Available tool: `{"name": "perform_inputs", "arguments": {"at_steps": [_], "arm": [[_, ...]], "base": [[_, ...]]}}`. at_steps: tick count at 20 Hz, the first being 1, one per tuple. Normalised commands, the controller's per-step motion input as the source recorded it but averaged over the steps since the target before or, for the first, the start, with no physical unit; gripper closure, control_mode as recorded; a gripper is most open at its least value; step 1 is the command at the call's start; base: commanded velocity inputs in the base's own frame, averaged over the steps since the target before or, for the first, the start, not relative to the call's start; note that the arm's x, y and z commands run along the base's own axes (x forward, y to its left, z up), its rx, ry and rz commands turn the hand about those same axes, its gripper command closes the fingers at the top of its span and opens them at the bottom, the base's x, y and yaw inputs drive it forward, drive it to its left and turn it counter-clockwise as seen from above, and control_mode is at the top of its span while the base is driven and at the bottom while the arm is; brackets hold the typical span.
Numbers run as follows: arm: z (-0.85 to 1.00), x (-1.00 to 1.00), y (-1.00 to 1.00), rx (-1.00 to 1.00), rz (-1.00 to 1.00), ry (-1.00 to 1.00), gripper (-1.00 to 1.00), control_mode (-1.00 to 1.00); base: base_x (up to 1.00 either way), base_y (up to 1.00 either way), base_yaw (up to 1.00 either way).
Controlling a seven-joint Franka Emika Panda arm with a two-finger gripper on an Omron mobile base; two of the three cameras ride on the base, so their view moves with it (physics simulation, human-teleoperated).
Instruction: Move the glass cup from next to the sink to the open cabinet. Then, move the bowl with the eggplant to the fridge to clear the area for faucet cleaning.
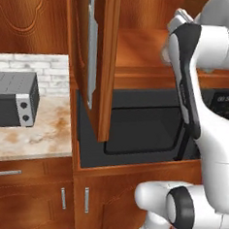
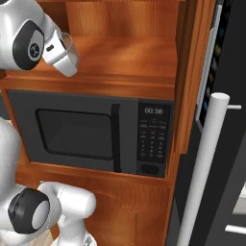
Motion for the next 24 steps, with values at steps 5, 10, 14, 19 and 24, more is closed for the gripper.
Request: {"name": "perform_inputs", "arguments": {"at_steps": [5,10,14,19,24], "arm": [[-0.22,0.98,-0.27,0.00,-0.09,0.00,1.00,-1.00],[0.00,0.94,-0.32,0.04,-0.09,0.00,1.00,-1.00],[0.00,0.61,-0.27,0.06,-0.01,0.10,1.00,-1.00],[-0.07,0.31,0.00,0.01,0.00,0.21,1.00,-1.00],[-0.09,0.30,0.00,0.01,0.00,0.04,1.00,-1.00]], "base": [[0.00,0.00,0.00],[0.00,0.00,0.00],[0.00,0.00,0.00],[0.00,0.00,0.00],[0.00,0.00,0.00]]}}
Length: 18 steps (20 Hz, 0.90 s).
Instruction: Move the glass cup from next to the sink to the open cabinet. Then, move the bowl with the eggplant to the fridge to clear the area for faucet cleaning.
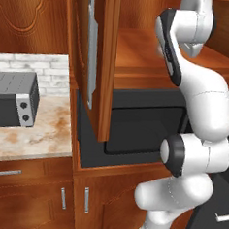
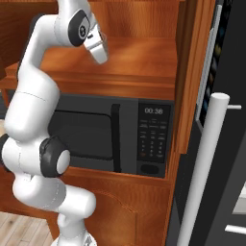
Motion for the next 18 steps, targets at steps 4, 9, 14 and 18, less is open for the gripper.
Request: {"name": "perform_inputs", "arguments": {"at_steps": [4,9,14,18], "arm": [[-0.45,0.73,0.00,0.00,0.00,0.00,1.00,-1.00],[-0.54,0.91,-0.01,0.00,0.00,0.00,1.00,-1.00],[-0.21,0.31,0.00,0.00,0.00,-0.01,-1.00,-1.00],[0.01,0.00,0.00,0.00,0.00,-0.03,-1.00,-1.00]], "base": [[0.00,0.00,0.00],[0.00,0.00,0.00],[0.00,0.00,0.00],[0.00,0.00,0.00]]}}
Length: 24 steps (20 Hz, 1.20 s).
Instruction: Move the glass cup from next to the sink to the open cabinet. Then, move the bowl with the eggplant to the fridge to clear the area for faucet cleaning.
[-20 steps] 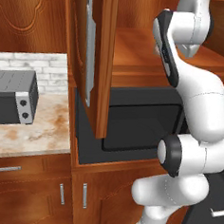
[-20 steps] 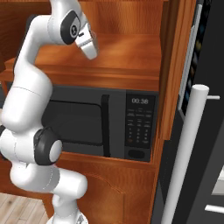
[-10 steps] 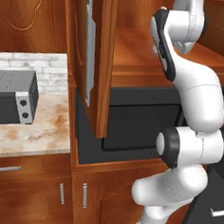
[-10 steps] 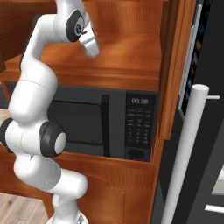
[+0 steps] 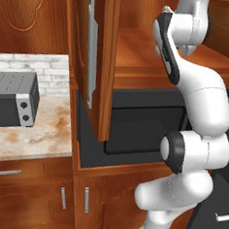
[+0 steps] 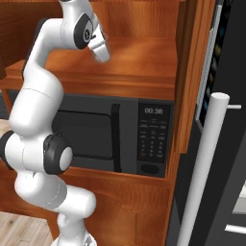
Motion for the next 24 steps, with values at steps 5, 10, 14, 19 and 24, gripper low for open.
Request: {"name": "perform_inputs", "arguments": {"at_steps": [5,10,14,19,24], "arm": [[0.17,-0.24,0.00,-0.03,0.00,-0.23,-1.00,-1.00],[0.27,-0.47,0.00,-0.18,0.00,-0.45,-1.00,-1.00],[-0.55,-1.00,0.00,-0.04,-0.01,-0.28,-1.00,-1.00],[-0.96,-1.00,0.00,0.00,-0.01,-0.09,-1.00,-1.00],[-1.00,-1.00,0.00,-0.03,0.00,-0.01,-1.00,-1.00]], "base": [[0.00,0.00,0.00],[0.00,0.00,0.00],[0.00,0.00,0.00],[0.00,0.00,0.00],[0.00,0.00,0.00]]}}
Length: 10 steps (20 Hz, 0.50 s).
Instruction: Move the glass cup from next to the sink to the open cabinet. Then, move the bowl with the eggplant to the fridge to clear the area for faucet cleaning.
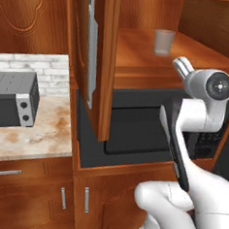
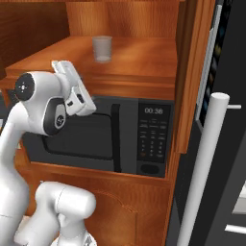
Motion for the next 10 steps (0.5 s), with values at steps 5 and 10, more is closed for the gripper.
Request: {"name": "perform_inputs", "arguments": {"at_steps": [5,10], "arm": [[-0.77,-1.00,0.00,-0.01,-0.11,-0.03,-1.00,-1.00],[0.00,-0.20,-0.08,0.00,-0.09,-0.04,-1.00,-1.00]], "base": [[0.00,0.00,0.00],[0.00,0.00,0.00]]}}
